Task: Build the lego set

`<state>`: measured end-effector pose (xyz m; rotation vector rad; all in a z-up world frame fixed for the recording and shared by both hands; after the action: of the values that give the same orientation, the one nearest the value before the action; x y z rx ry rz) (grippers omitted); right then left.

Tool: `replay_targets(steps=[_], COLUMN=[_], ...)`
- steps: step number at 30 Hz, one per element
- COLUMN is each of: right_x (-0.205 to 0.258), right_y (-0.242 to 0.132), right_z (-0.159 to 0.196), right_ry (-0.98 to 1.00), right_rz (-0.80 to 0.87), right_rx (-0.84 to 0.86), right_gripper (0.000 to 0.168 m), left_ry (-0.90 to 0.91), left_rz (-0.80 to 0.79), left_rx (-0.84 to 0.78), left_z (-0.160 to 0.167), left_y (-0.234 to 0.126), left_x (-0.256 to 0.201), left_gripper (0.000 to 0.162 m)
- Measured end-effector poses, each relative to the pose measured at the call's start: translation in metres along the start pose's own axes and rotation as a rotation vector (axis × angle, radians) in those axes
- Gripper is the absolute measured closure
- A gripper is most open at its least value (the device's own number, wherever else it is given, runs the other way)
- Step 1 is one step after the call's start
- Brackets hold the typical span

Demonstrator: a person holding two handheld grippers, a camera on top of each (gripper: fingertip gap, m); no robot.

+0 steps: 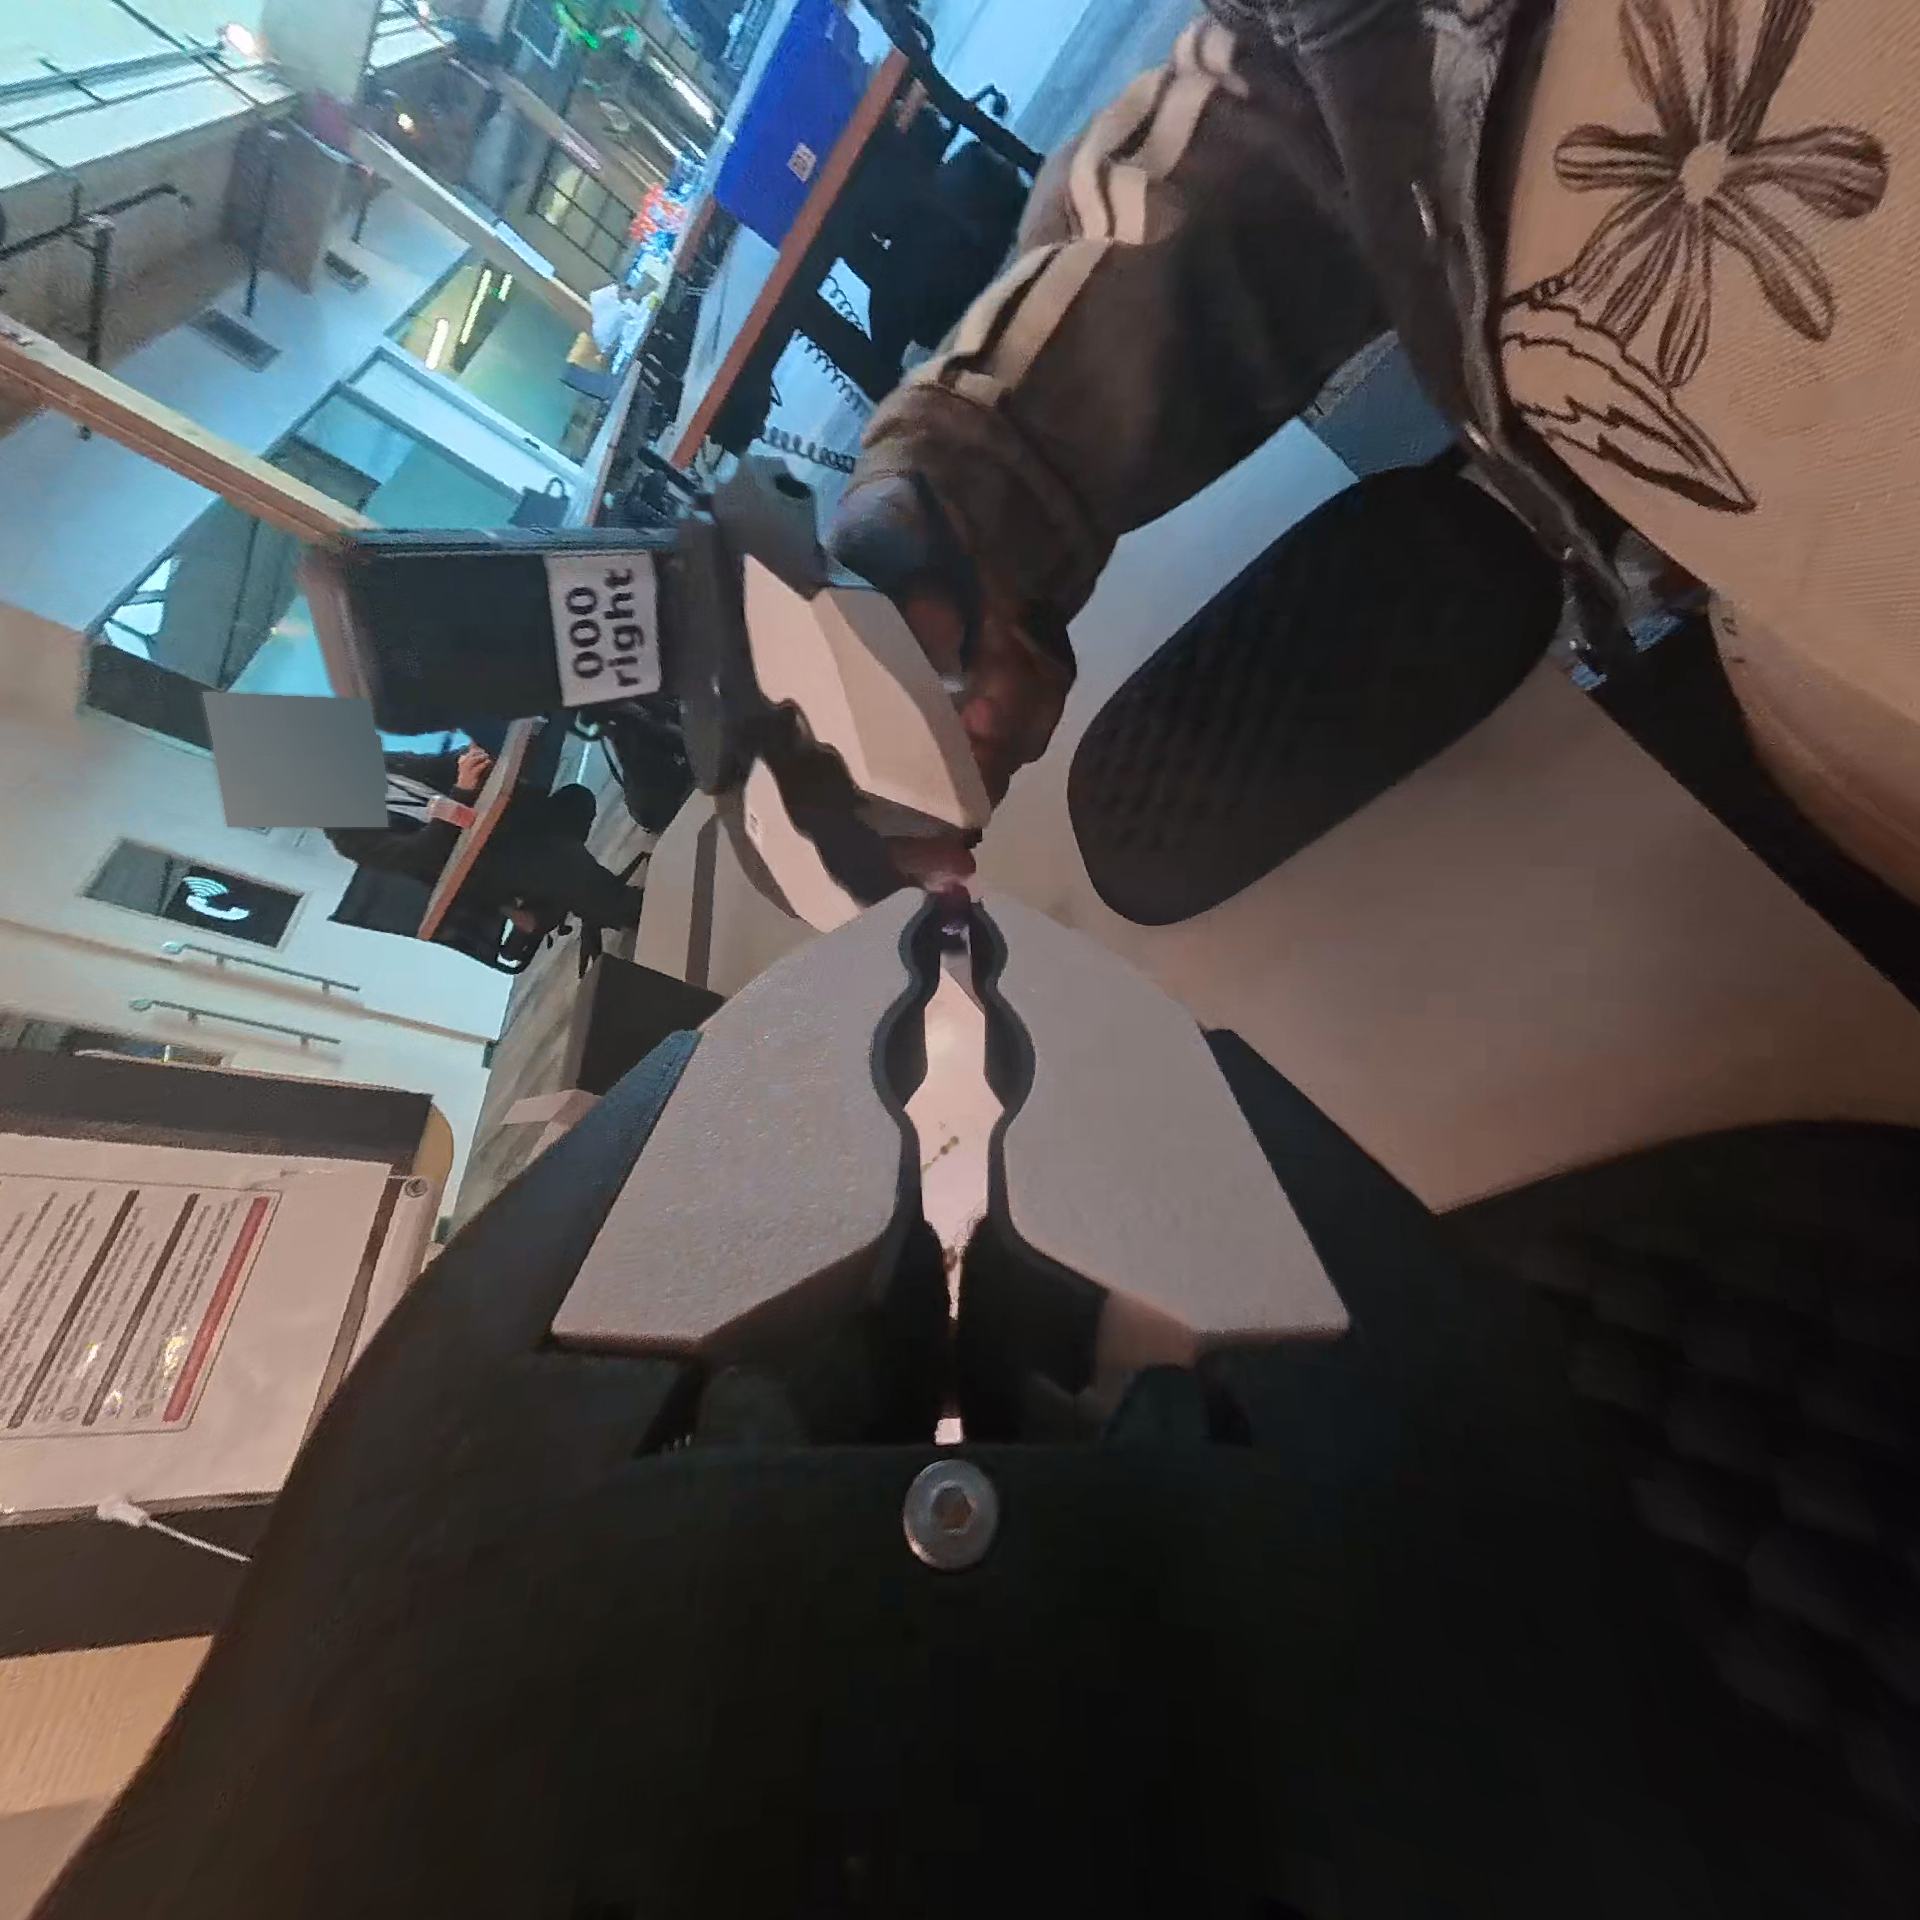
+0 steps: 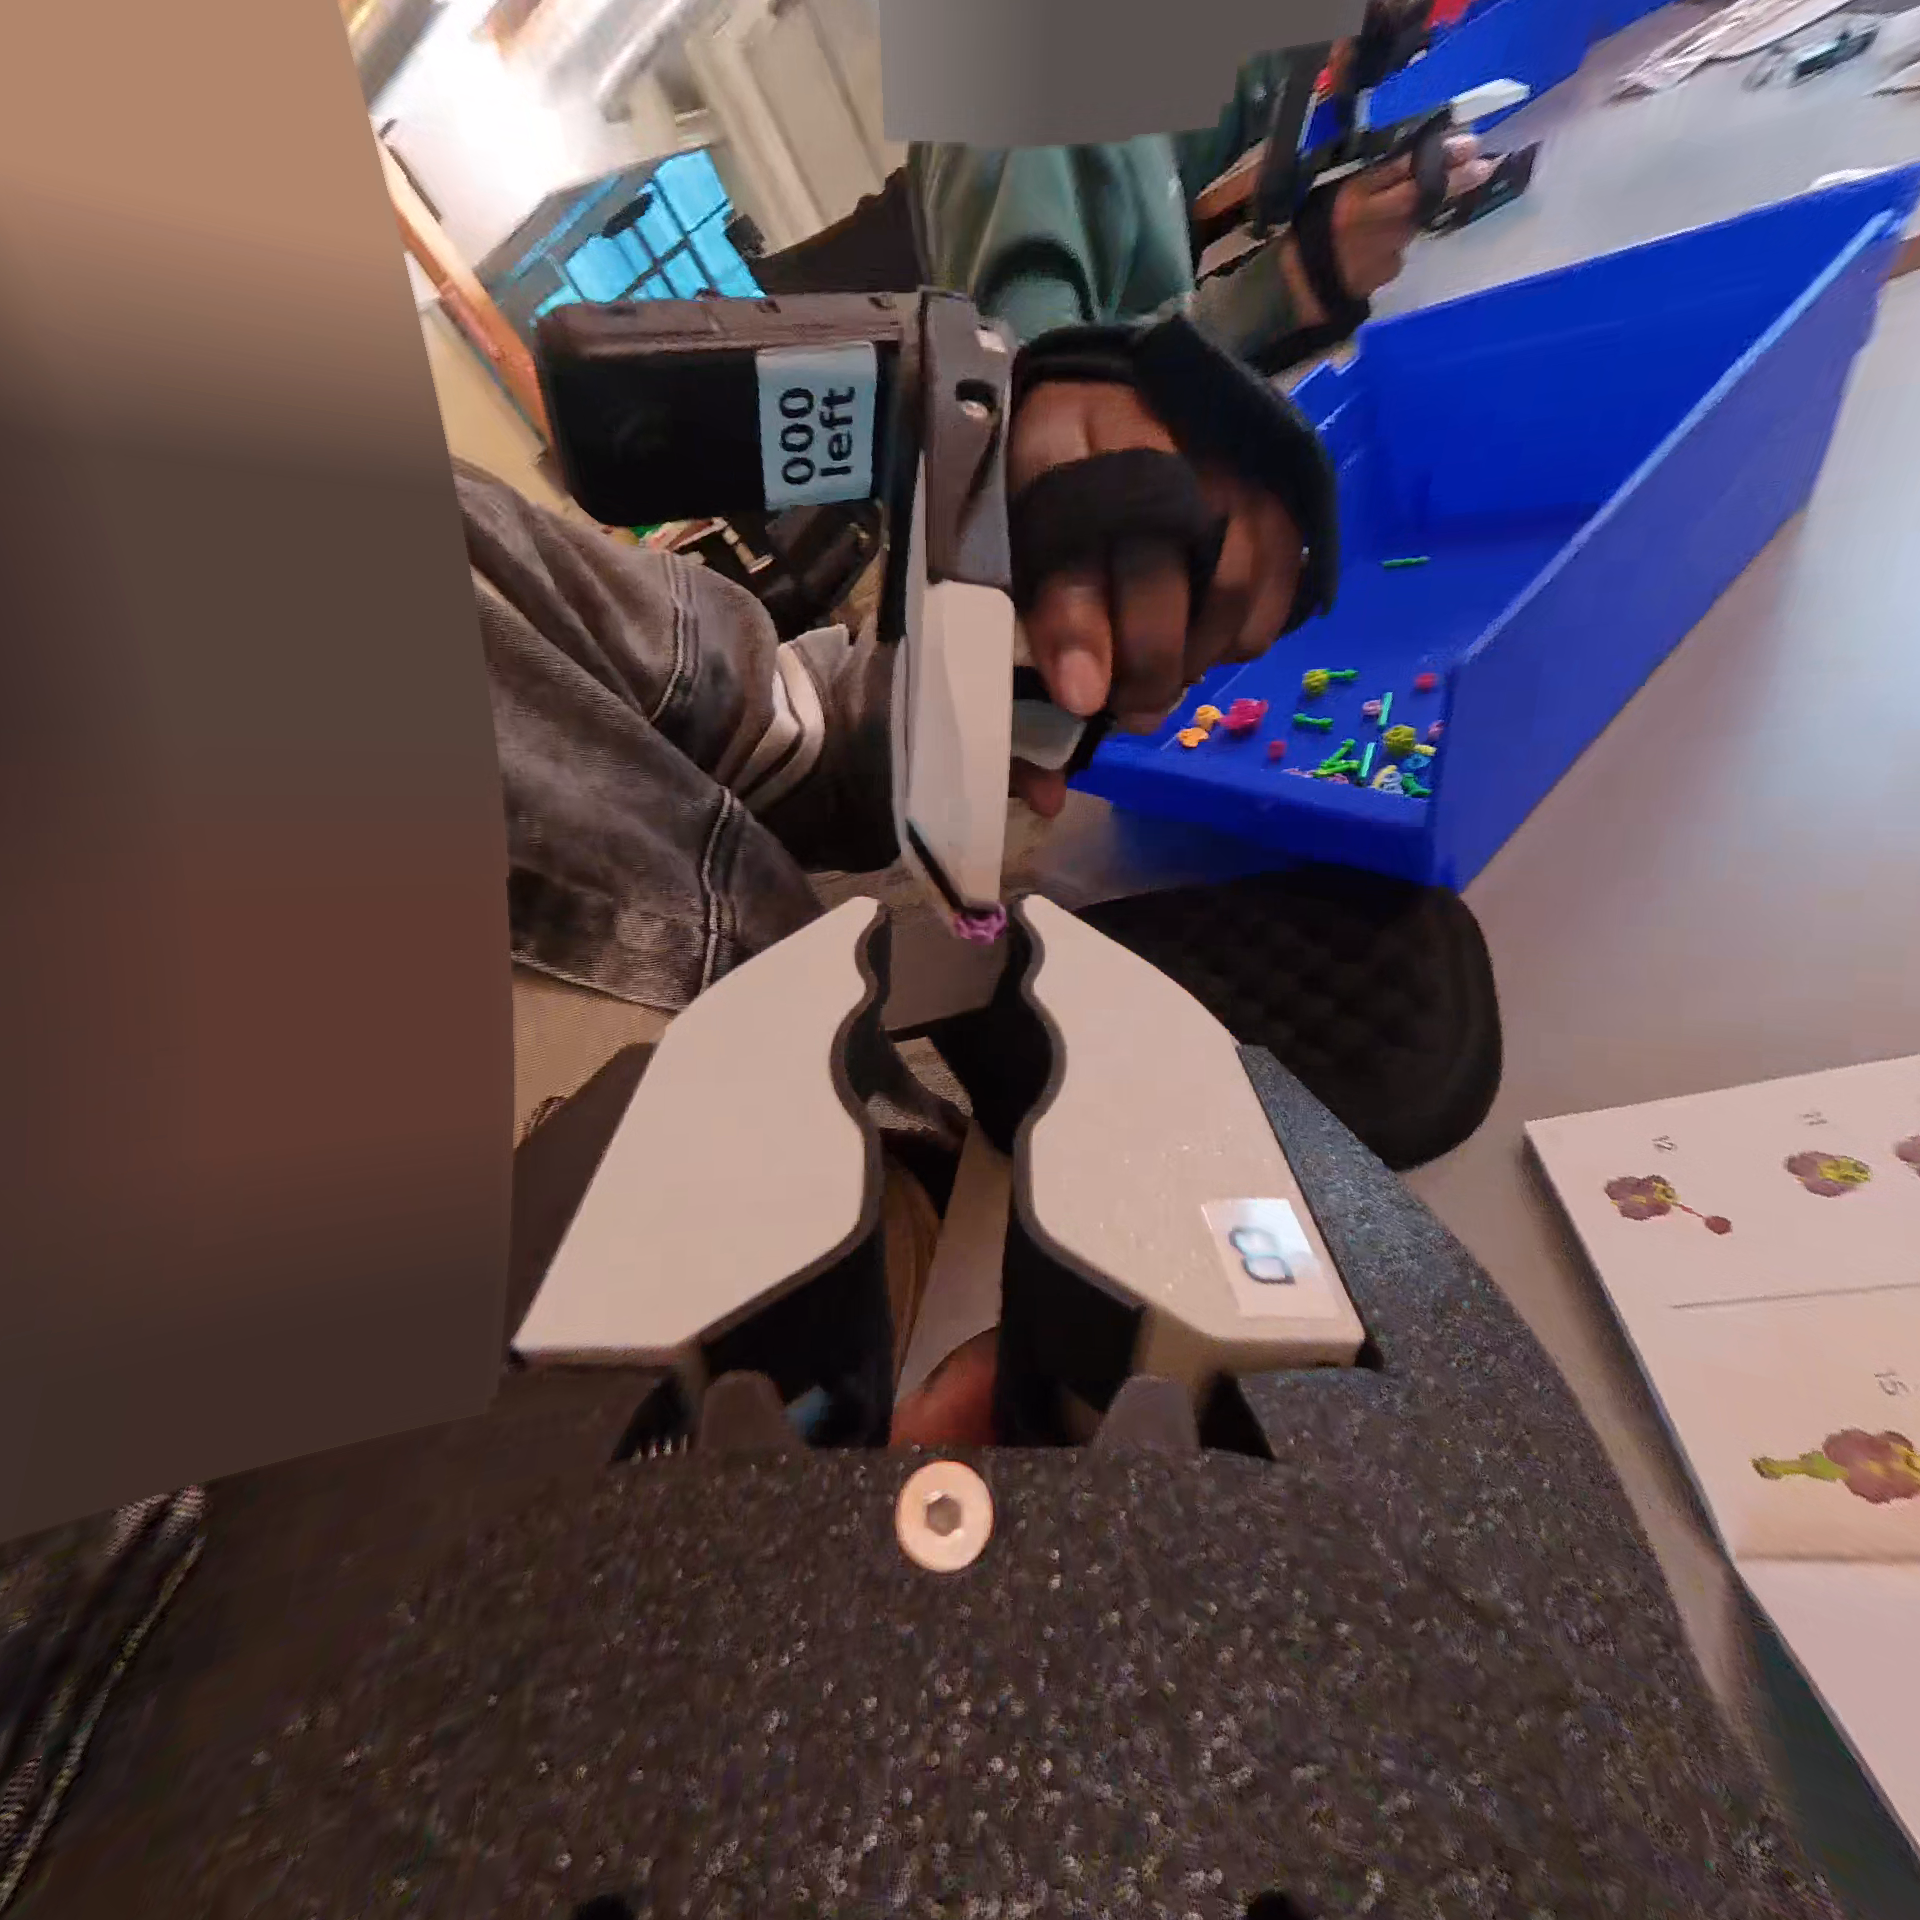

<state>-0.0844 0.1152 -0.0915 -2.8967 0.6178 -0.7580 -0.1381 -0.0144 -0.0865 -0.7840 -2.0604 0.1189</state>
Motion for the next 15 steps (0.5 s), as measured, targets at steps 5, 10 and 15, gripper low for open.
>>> replay_targets(steps=[5,10,15], right_x=[0.000,0.002,-0.003], right_y=[0.000,0.000,-0.017], right_z=[0.001,0.004,0.019], right_ry=[-0.007,-0.035,-0.088], right_rz=[0.009,0.034,0.224], right_rx=[0.037,0.070,-0.011], right_gripper=[0.159,0.159,0.159], left_ry=[0.024,0.027,-0.214], left_rz=[0.021,0.047,-0.143], left_rx=[0.018,0.023,0.079], left_z=[-0.003,-0.004,0.006], left_y=[0.003,0.006,-0.003], left_x=[-0.002,-0.003,0.006], left_gripper=[0.157,0.148,0.133])
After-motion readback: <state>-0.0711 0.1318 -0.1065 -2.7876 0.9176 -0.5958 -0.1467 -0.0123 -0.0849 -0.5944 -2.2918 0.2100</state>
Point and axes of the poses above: each gripper's, where its closed fingertips meet, y out along the fingers, z out of its underside, x = y × z across the jaws, the point moved 8 cm from there along -y, back along the fingers, and after that the axes turned 5 degrees about z, right-handed, at the moved point
